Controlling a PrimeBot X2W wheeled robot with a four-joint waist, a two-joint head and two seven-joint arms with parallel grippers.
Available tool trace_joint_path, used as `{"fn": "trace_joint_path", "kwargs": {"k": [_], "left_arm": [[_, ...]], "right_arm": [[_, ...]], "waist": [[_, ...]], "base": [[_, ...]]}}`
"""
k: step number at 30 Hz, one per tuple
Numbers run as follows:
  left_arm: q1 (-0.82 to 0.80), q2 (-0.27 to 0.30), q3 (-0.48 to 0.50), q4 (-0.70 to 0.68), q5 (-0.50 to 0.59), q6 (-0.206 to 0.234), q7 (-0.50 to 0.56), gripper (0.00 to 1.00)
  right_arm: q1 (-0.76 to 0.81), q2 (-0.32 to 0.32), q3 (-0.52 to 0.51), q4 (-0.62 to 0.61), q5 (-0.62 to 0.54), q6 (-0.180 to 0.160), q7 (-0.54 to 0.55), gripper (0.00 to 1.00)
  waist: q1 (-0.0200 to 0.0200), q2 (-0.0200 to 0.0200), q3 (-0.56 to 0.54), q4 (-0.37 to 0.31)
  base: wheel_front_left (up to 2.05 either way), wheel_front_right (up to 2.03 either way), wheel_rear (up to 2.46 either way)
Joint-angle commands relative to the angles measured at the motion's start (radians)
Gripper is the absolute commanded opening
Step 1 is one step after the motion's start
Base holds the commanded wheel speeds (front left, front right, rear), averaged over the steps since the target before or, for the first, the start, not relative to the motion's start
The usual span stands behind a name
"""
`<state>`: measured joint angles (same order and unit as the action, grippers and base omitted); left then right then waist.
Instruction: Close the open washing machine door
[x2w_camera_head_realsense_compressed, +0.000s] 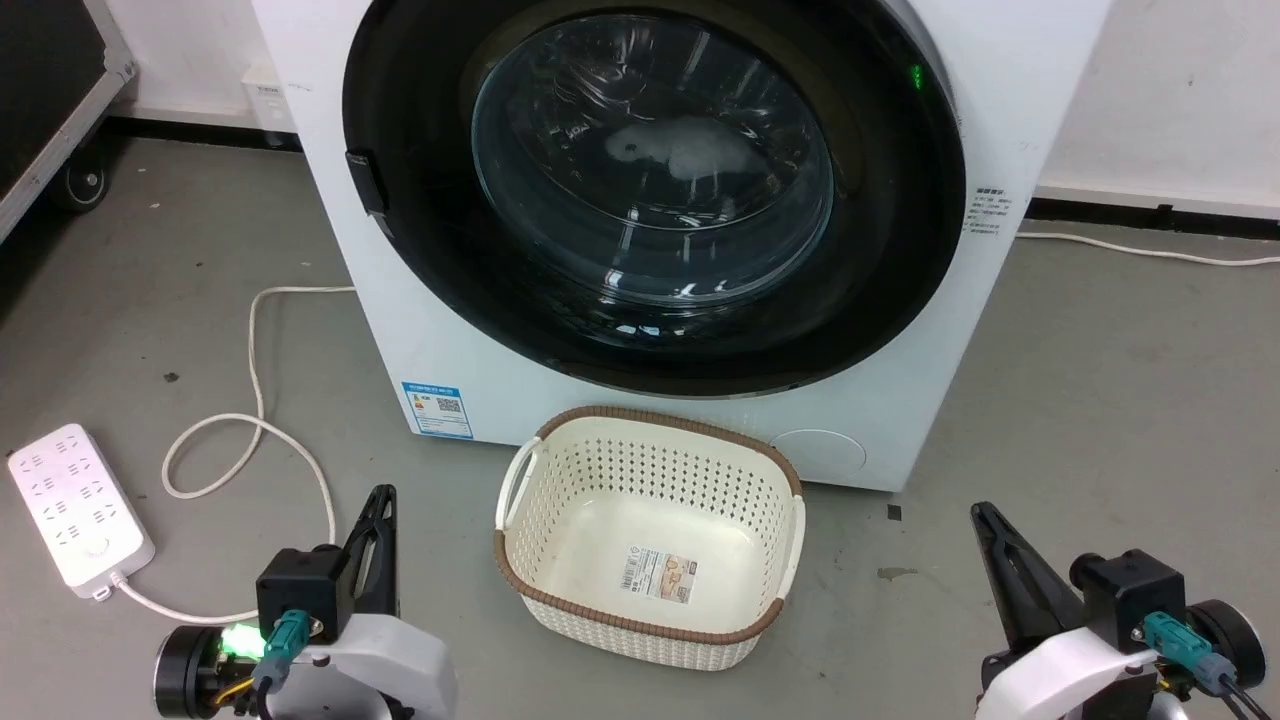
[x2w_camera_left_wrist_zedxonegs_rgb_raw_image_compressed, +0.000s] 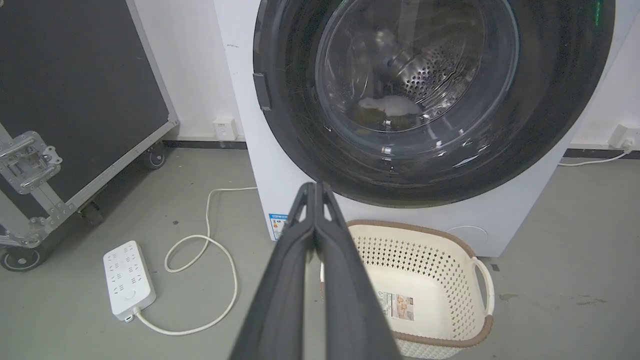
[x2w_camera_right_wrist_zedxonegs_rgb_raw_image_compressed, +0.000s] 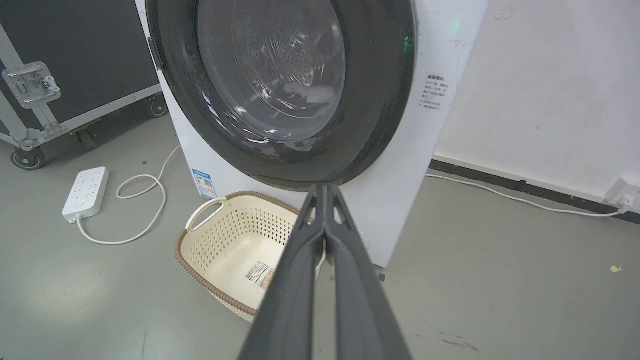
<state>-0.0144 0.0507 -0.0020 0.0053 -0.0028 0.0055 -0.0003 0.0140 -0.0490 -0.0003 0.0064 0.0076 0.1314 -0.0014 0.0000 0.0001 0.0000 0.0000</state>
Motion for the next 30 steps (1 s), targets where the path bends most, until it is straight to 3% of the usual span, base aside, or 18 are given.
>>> {"fn": "trace_joint_path", "kwargs": {"k": [1, 30], "left_arm": [[0.014, 0.0, 0.002, -0.005, 0.003, -0.005, 0.0, 0.0], [0.014, -0.001, 0.002, -0.005, 0.003, -0.005, 0.0, 0.0]], "right_arm": [[-0.014, -0.001, 0.0, -0.006, -0.008, -0.001, 0.001, 0.0], [-0.014, -0.001, 0.0, -0.006, -0.008, -0.001, 0.001, 0.0]], "waist": [[0.0, -0.0001, 0.0, 0.0], [0.0, -0.0001, 0.0, 0.0]], "base": [[0.0, 0.0, 0.0], [0.0, 0.0, 0.0]]}}
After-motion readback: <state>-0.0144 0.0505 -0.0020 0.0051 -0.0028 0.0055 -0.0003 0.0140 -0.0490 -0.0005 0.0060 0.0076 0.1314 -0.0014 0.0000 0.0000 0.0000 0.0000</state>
